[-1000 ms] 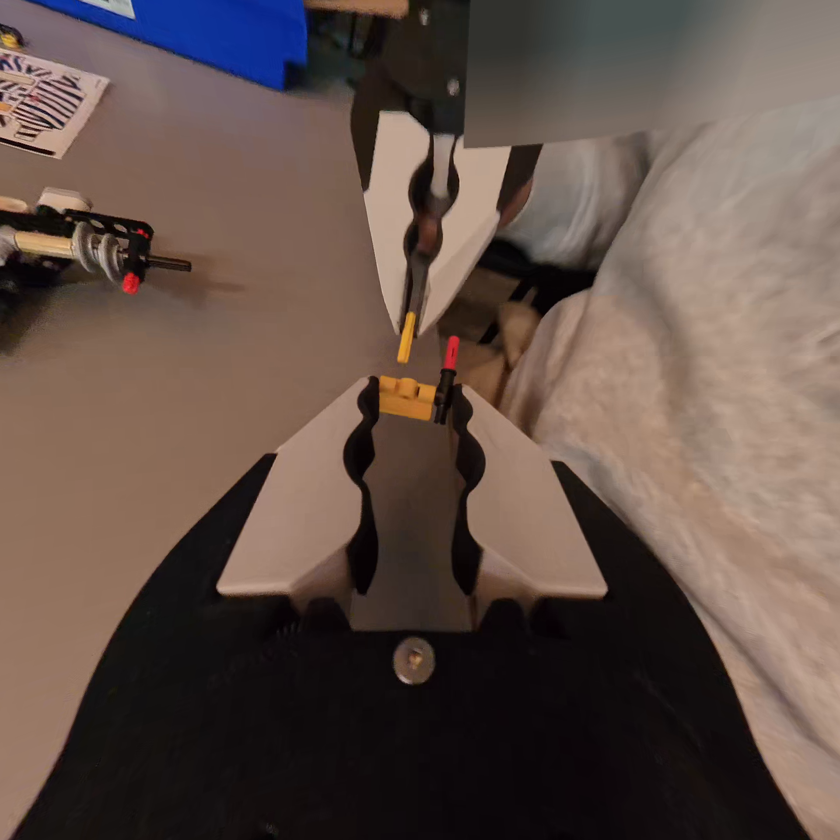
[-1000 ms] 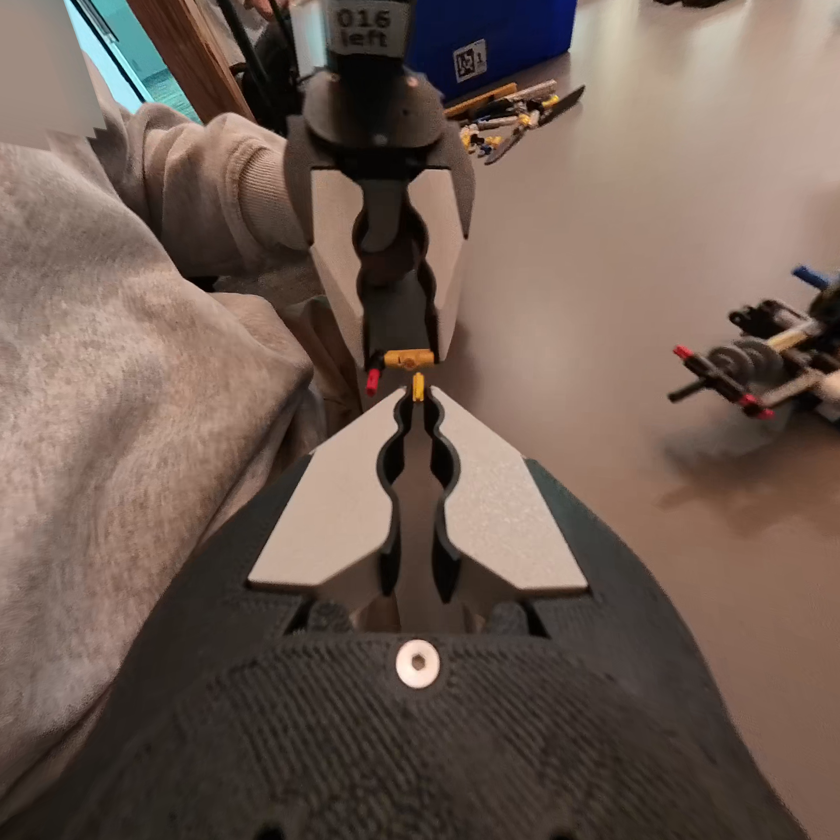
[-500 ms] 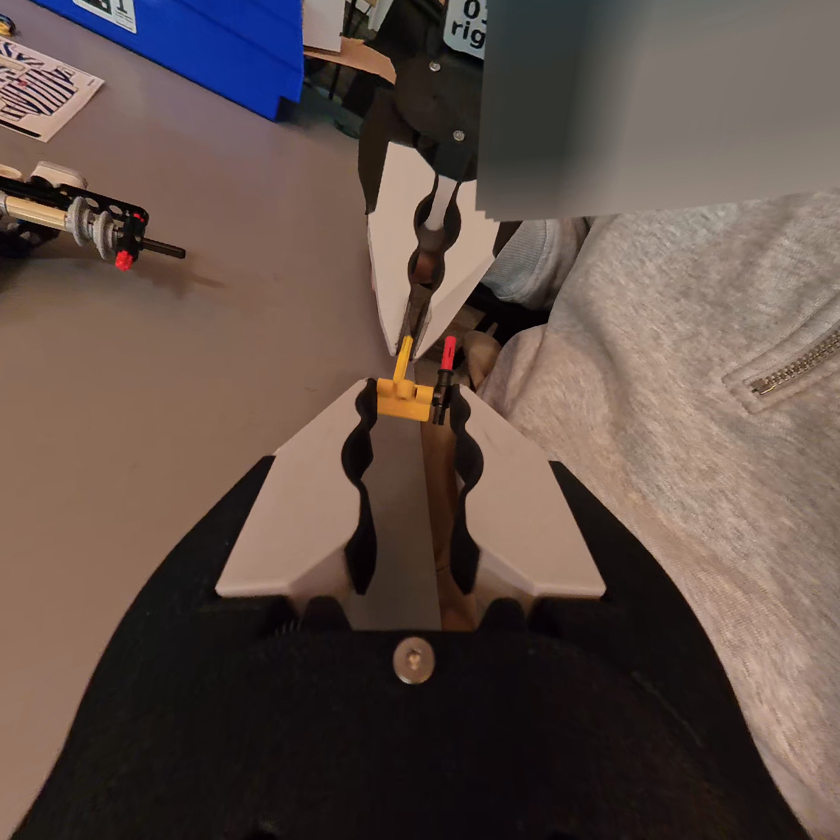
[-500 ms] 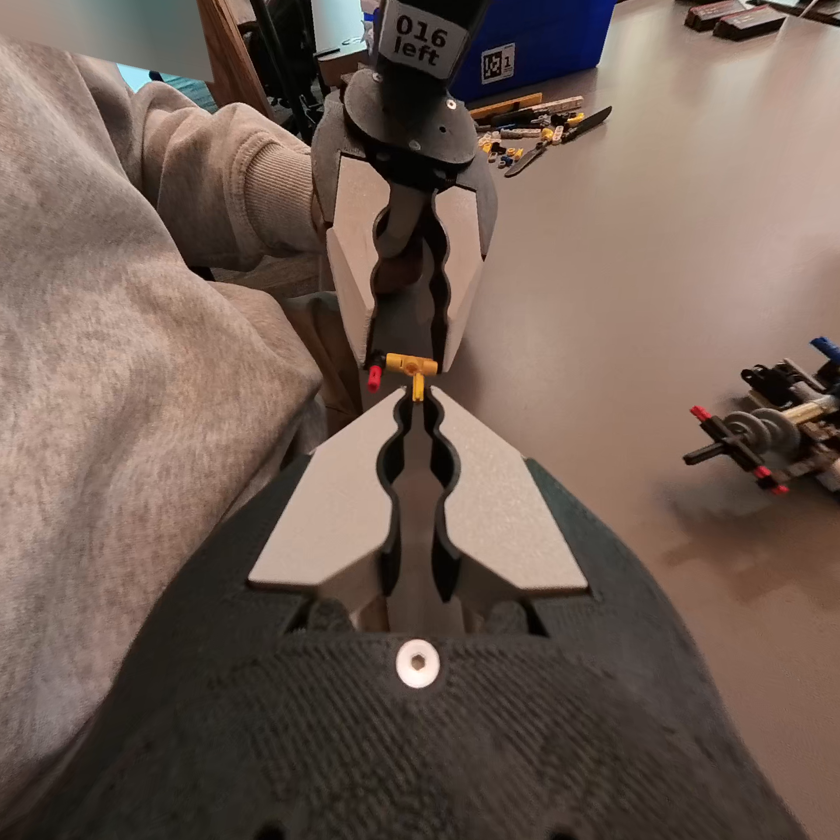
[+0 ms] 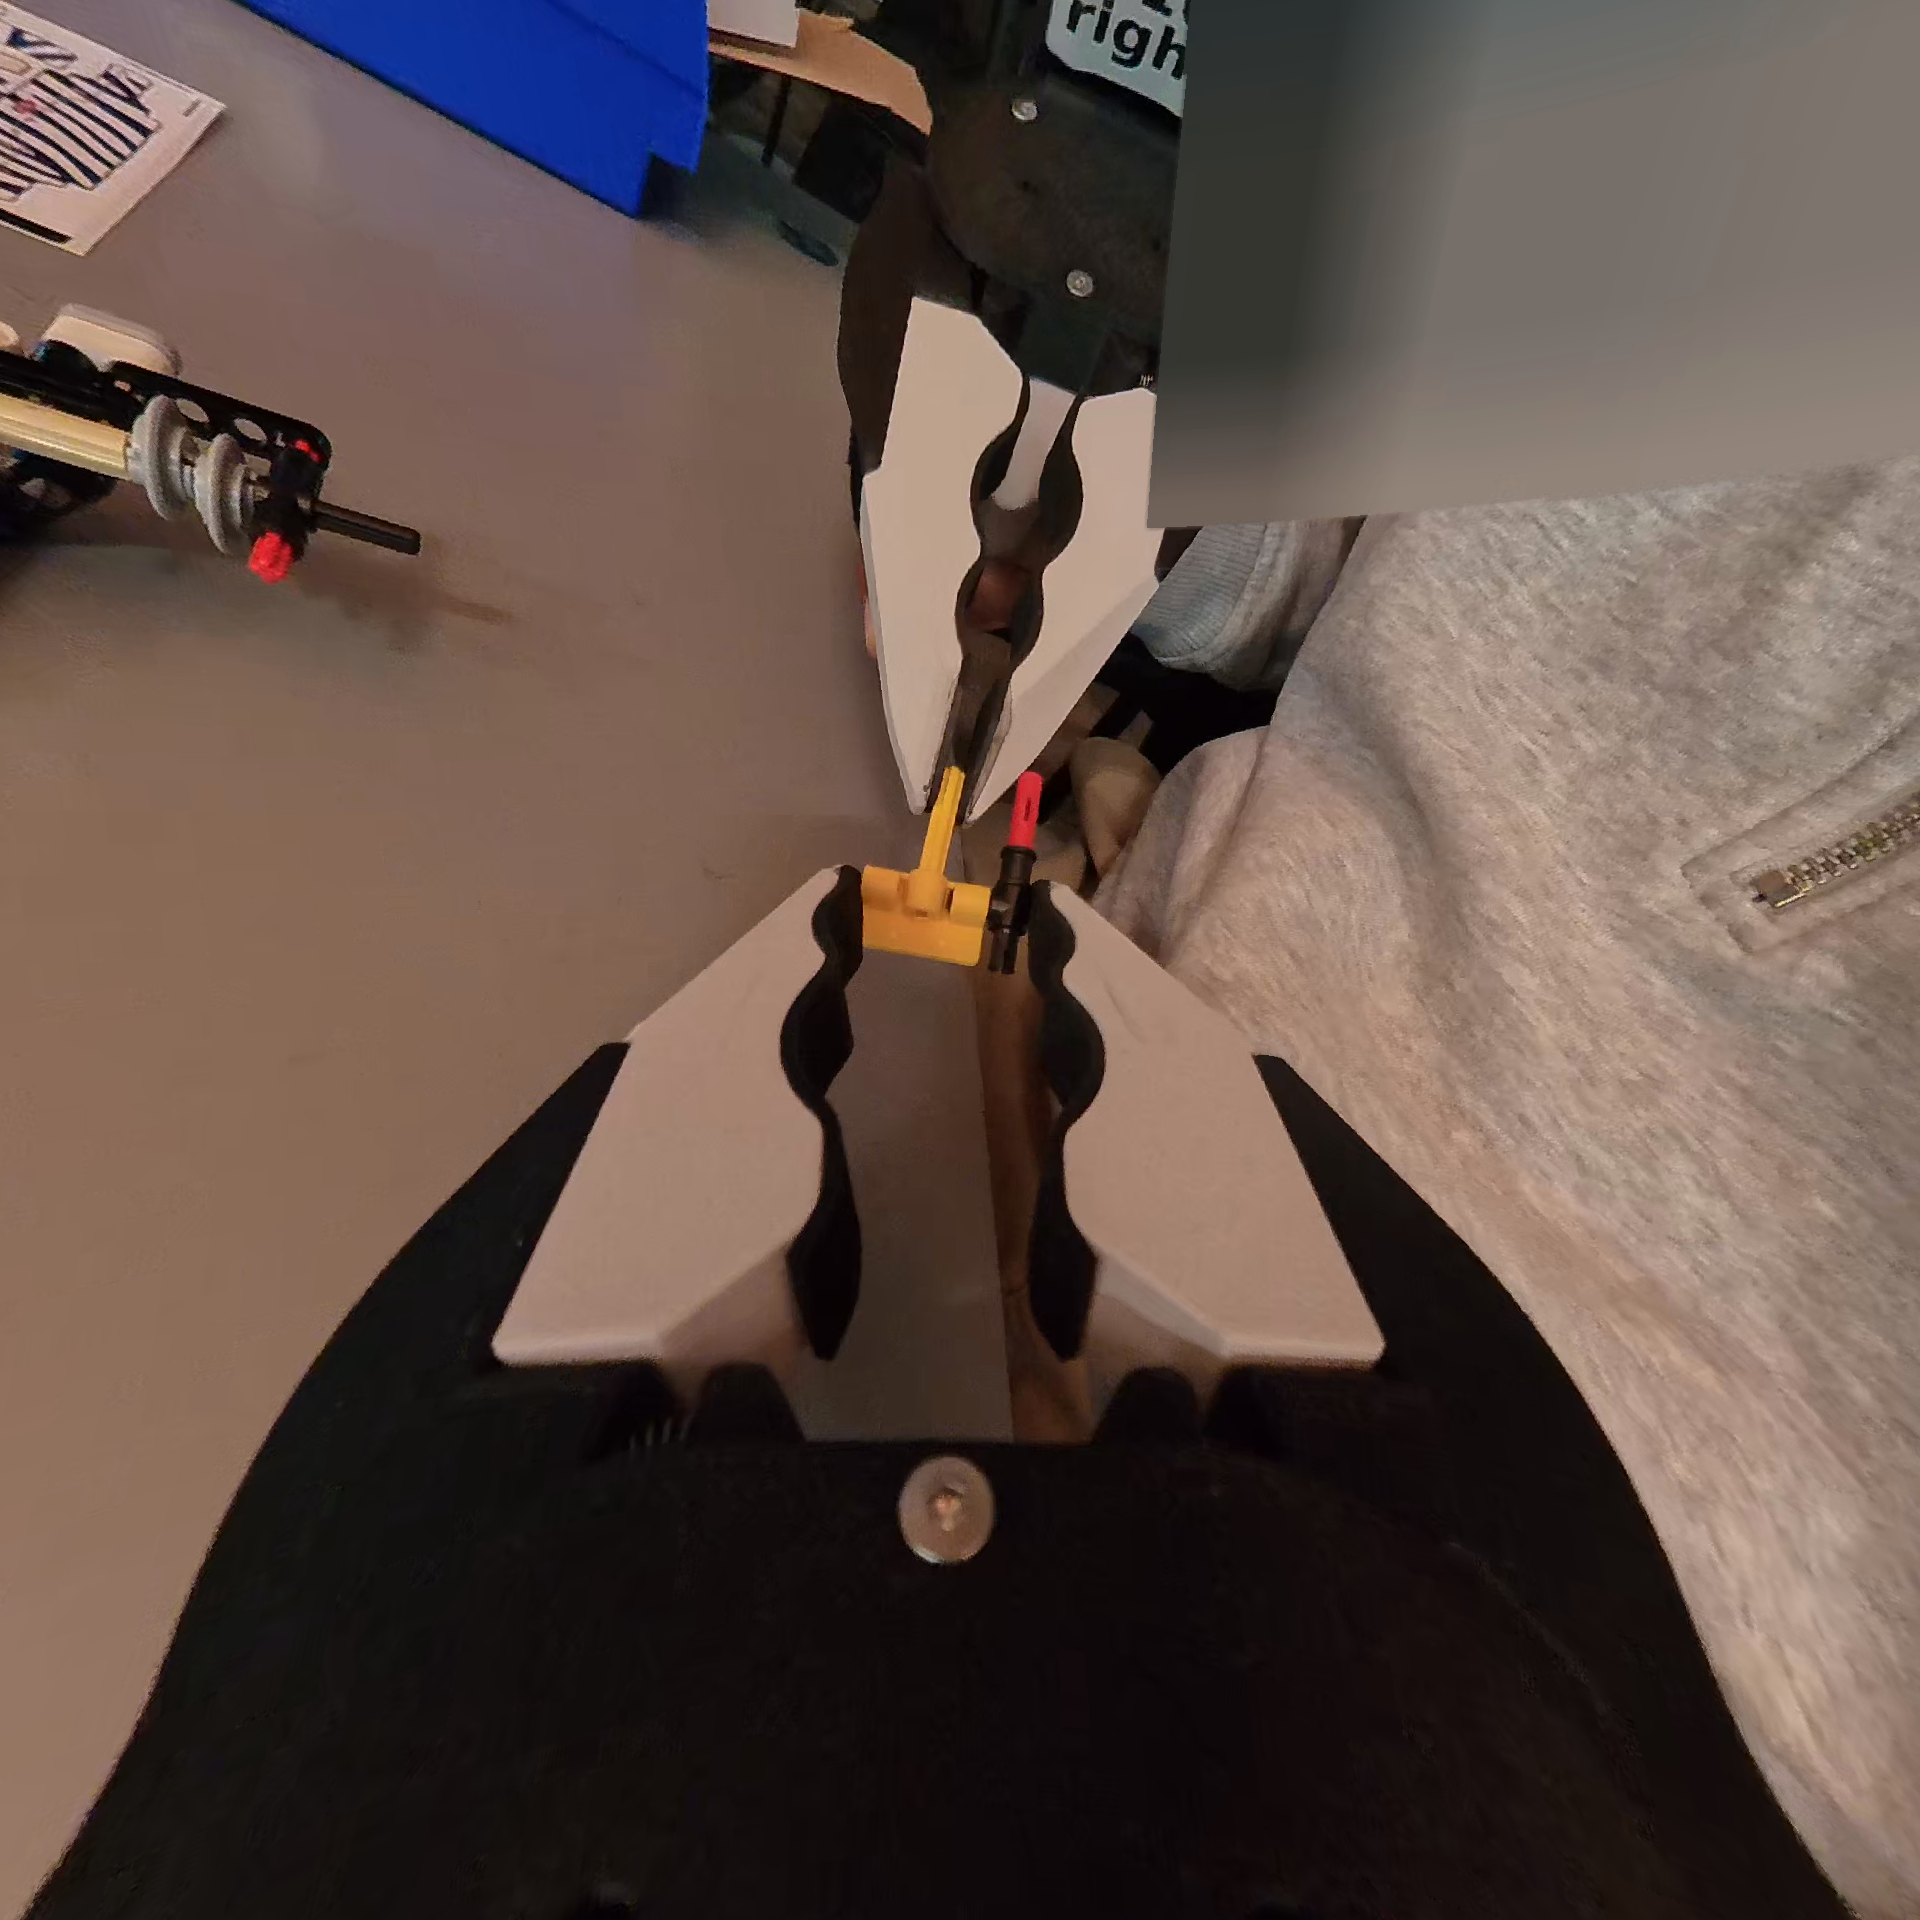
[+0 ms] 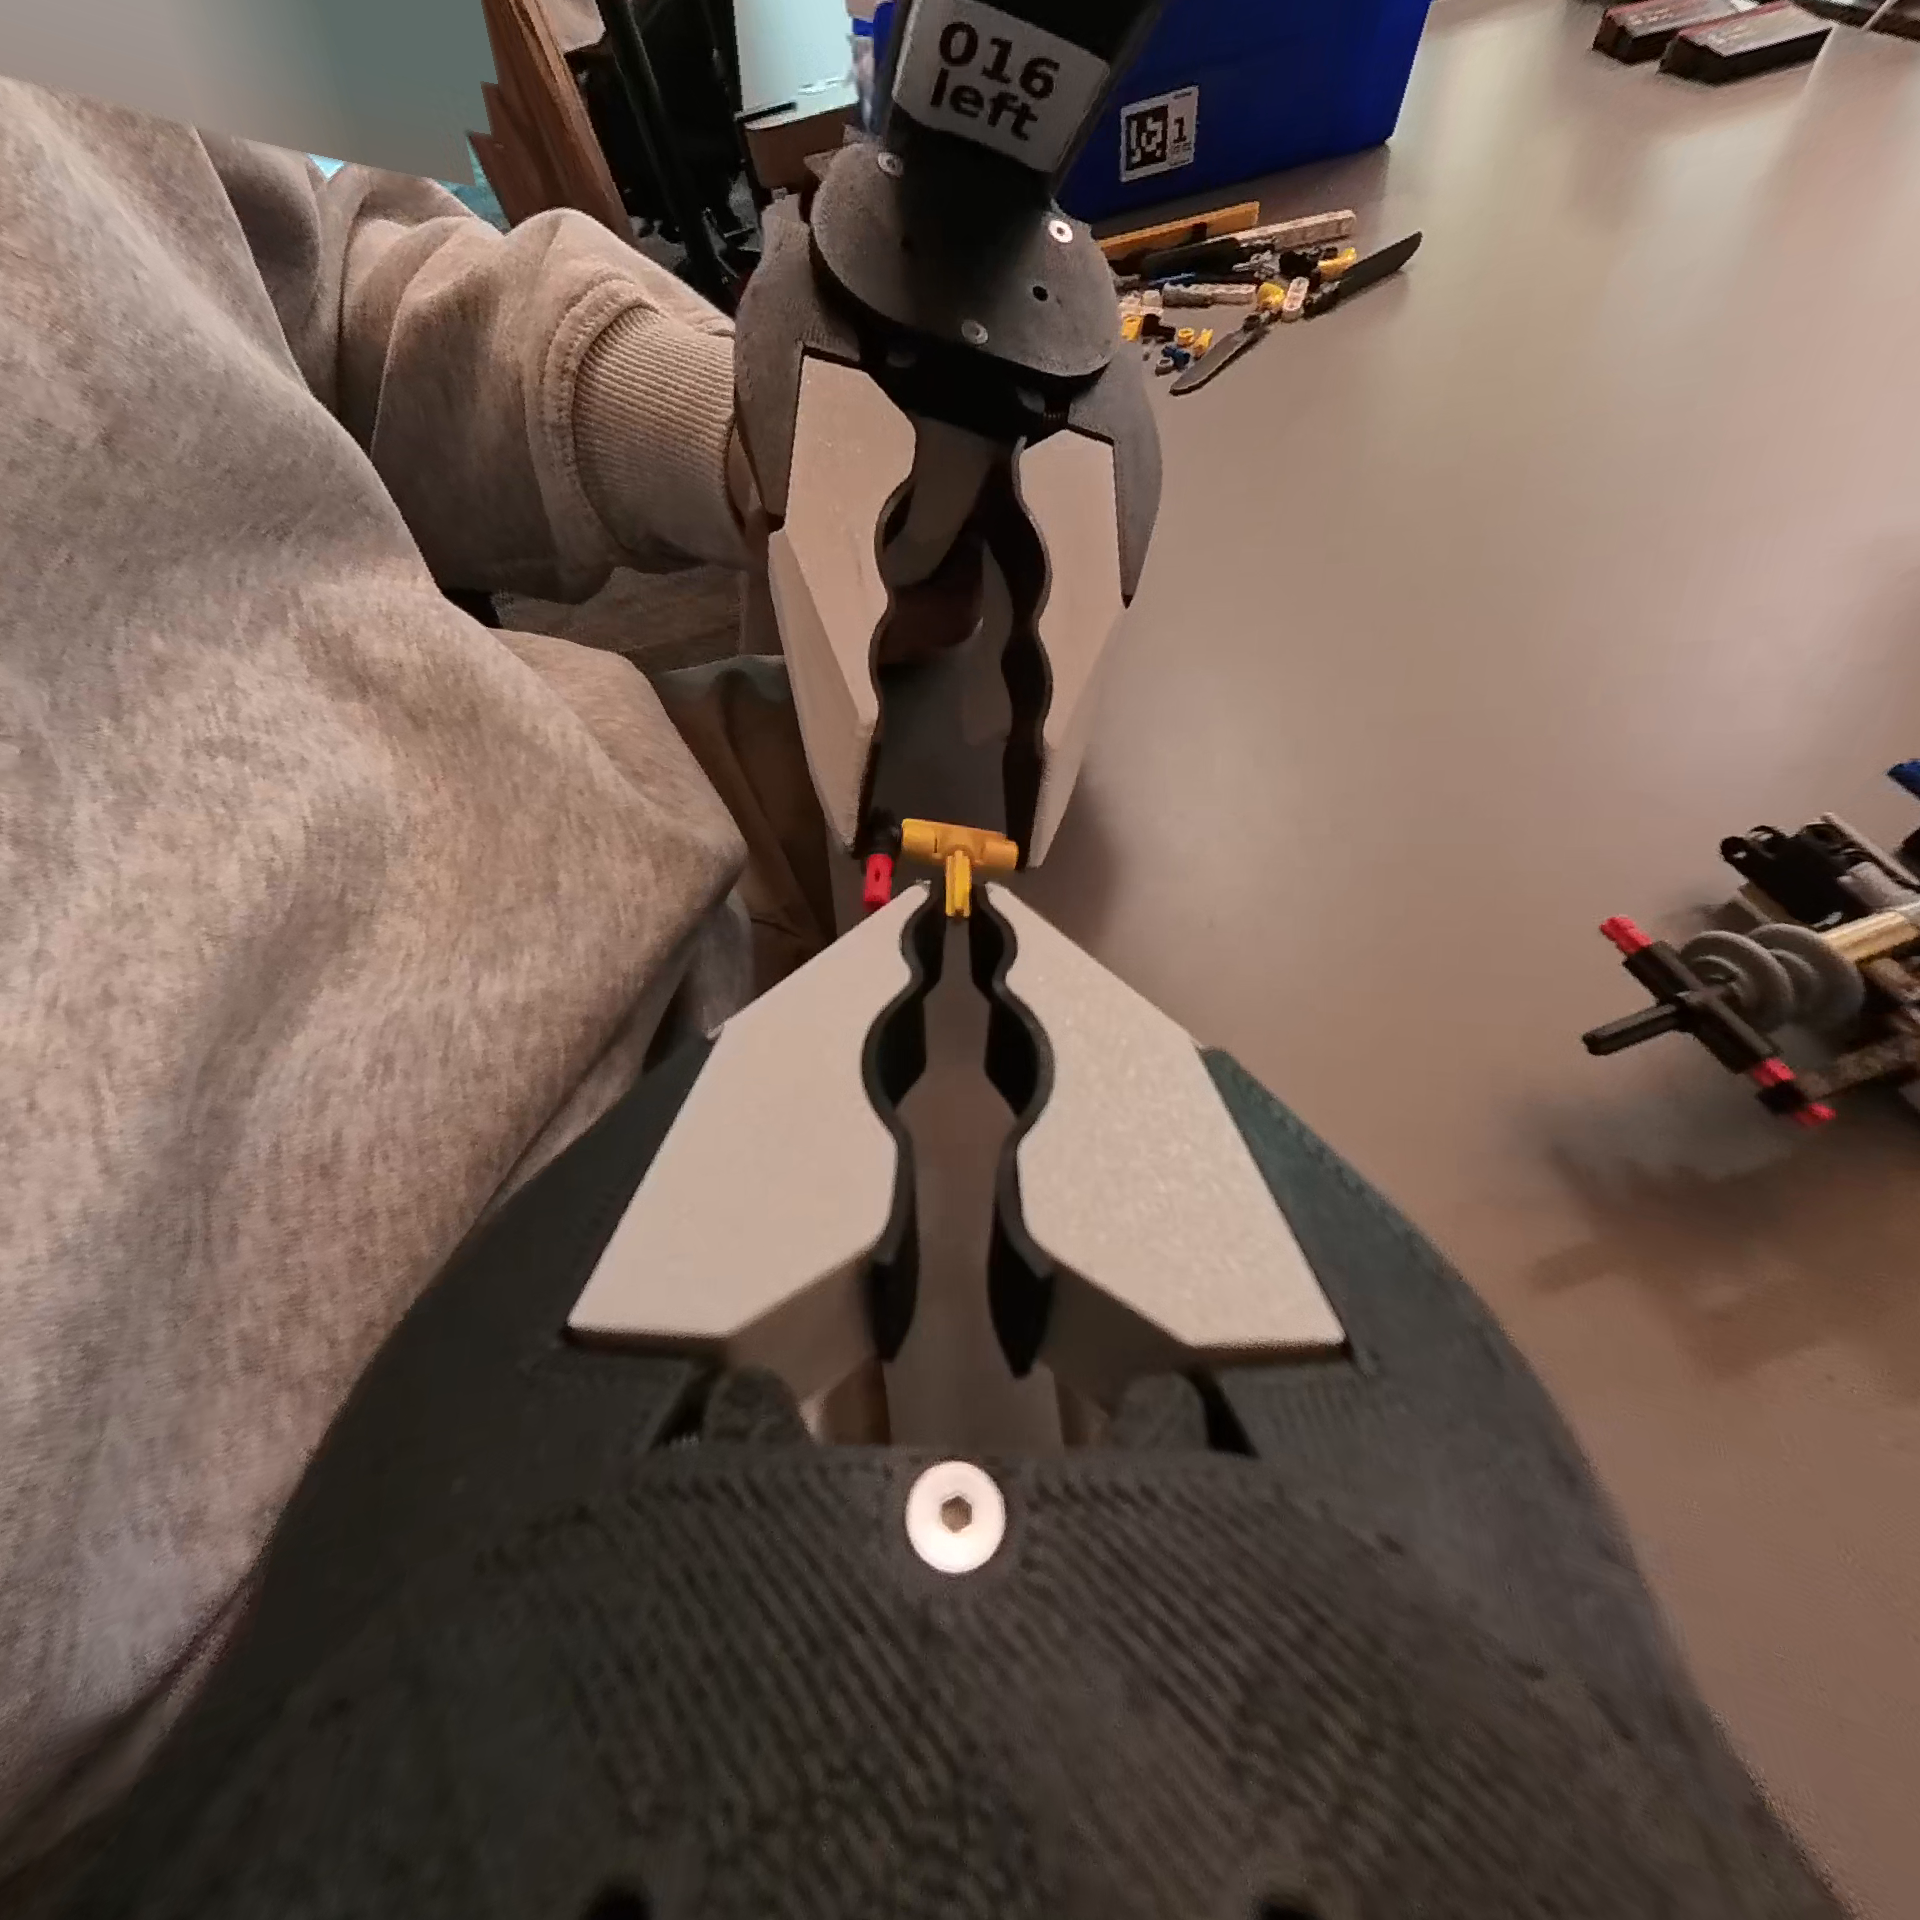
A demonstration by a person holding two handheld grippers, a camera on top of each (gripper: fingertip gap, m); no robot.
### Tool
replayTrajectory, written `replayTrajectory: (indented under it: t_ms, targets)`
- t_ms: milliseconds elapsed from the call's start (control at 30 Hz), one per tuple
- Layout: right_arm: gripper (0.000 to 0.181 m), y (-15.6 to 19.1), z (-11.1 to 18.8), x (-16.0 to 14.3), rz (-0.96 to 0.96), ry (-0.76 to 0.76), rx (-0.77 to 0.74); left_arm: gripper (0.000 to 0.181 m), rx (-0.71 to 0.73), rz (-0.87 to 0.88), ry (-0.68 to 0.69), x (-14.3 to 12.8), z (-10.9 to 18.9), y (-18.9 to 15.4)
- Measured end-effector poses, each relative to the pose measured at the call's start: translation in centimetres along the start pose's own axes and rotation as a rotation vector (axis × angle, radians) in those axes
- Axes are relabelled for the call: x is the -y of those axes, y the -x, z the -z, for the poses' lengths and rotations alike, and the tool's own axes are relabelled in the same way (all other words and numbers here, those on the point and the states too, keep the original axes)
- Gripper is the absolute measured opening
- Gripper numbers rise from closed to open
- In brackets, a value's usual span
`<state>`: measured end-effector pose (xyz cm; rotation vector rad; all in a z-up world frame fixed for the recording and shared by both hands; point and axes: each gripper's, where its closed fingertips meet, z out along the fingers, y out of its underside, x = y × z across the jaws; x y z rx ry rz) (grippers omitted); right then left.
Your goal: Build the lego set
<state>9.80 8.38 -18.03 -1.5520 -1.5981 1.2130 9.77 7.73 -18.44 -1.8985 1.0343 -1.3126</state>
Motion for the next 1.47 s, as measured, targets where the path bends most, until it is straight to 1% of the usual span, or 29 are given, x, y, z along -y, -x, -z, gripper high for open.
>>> replayTrajectory:
  t_ms: [233, 400, 633, 1033, 1167, 1233, 1300, 1367, 1467]
  targets:
    - [0.003, -0.2, -0.1, -0.4, -0.086, 0.001, 0.029, 0.029, 0.035, -0.009, 0.015, -0.2, -0.2, 0.3]
    - [0.003, -0.3, -0.1, -0.3, -0.141, -0.022, 0.070, 0.029, 0.031, -0.004, 0.004, 0.0, -0.2, 0.3]
    - [0.003, -0.5, 0.0, -0.2, -0.170, -0.035, 0.089, 0.028, 0.022, 0.011, -0.020, 0.4, -0.2, 0.4]
    - [0.003, -1.0, 0.0, 0.2, -0.186, -0.056, 0.074, 0.029, 0.043, 0.025, -0.053, 0.8, 0.1, 0.7]
    - [0.004, -1.4, 0.4, 0.9, -0.176, -0.107, 0.053, 0.029, 0.043, 0.031, -0.109, 1.5, 0.3, 0.8]
    - [0.012, -1.8, 0.9, 1.3, -0.169, -0.143, 0.034, 0.029, 0.029, 0.049, -0.151, 2.1, 0.4, 0.7]
    - [0.017, -2.1, 1.7, 2.3, -0.172, -0.217, 0.023, 0.029, 0.010, 0.088, -0.209, 2.7, 0.6, 0.7]
    - [0.023, -2.6, 2.7, 3.4, -0.159, -0.302, 0.001, 0.029, -0.009, 0.154, -0.292, 3.6, 1.0, 0.8]
    - [0.037, -3.0, 3.7, 4.8, -0.027, -0.377, -0.099, 0.029, -0.127, 0.336, -0.513, 6.1, 2.4, 0.8]
